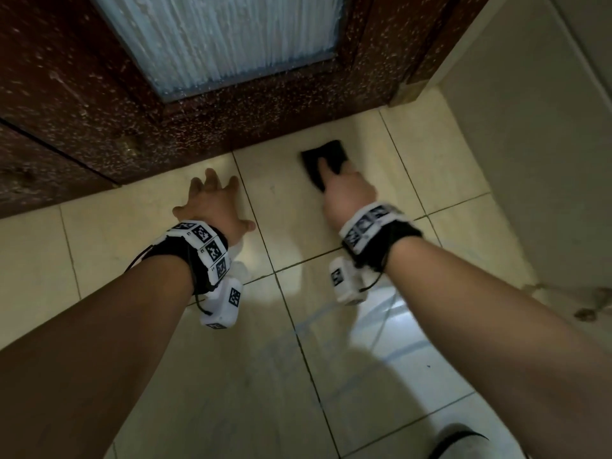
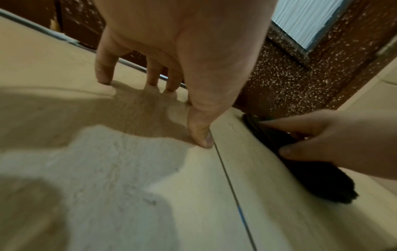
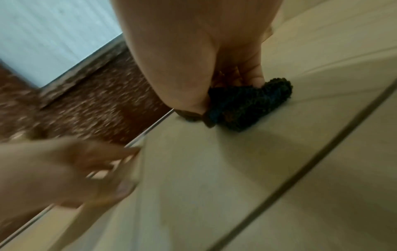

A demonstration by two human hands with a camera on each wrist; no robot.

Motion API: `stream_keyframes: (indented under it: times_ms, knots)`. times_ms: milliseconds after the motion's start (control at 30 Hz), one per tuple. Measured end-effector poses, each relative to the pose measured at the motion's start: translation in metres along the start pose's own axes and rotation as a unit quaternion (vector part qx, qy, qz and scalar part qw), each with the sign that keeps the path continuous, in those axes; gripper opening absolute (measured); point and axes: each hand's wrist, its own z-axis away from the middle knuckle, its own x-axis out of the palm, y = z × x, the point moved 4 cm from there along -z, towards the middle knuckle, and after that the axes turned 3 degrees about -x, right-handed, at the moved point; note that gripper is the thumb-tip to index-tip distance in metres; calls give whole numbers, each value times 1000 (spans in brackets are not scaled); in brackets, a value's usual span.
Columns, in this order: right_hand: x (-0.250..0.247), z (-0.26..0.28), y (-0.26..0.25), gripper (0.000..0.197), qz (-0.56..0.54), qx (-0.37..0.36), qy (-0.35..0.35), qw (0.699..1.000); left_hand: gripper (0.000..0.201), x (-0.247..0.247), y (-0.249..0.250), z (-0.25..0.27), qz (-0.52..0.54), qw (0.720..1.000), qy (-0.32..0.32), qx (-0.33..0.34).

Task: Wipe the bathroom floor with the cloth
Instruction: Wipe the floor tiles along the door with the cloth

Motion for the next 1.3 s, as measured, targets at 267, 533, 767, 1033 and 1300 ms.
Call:
stream_keyframes:
  times_ms: [267, 533, 767, 1033, 1300]
  knots:
    - [30, 31, -84, 75, 18, -105, -57, 993, 95, 0, -3, 1, 21, 999, 26, 7]
    - [31, 50, -60, 79, 15, -123, -74, 989, 95, 1, -3, 1, 13, 1000, 20, 5]
    - [23, 54, -13, 74, 28, -116, -50, 992, 95, 2, -3, 7, 41, 999, -4, -6]
    - [-1, 38, 83, 69, -20, 17, -39, 999, 46, 0, 7, 37, 79, 995, 65, 22]
    - [-8, 30, 85, 61, -124, -1, -12, 992, 67, -7, -1, 38, 112, 993, 15, 34]
